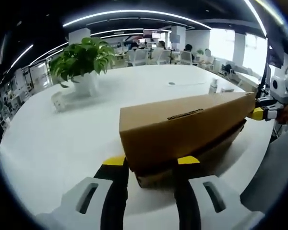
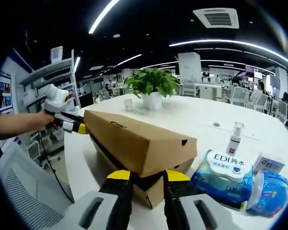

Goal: Operate the shoe box by opening the lid, removing the specified soft item, and placing it in the target area until the item is outside and the box remains undamaged.

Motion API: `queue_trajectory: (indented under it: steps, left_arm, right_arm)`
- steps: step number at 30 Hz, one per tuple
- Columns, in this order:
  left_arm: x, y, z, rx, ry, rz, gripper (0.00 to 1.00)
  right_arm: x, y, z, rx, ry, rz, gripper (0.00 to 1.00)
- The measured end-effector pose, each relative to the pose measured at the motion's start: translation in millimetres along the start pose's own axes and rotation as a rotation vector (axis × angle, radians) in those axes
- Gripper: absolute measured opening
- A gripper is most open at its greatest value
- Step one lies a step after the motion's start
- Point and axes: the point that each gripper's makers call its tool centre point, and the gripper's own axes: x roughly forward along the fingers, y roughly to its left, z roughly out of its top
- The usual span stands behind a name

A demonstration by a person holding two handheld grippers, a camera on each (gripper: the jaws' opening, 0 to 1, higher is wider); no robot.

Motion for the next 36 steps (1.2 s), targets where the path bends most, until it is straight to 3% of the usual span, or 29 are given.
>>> queue_trajectory:
  steps: [6,18,36]
  left_arm:
    - [2.0,-0.9,-6.4,0.028,0.021,-0.001,0.37]
    - [1.6,-2.3,-3.7,0.069,0.033,-0.004,0.4]
    - [-2.1,-1.6,-15.0,0.017,0.034,-0.052,0.47]
  right_arm:
    - [1.9,1.5,-5.7,-0.026,0.021,0.0,0.22]
    - [2.1,5.0,-7.0,-0.041,0.021,0.005,0.25]
    - [4.8,6.8,-14.8,-0.061,0.042,0.012,0.27]
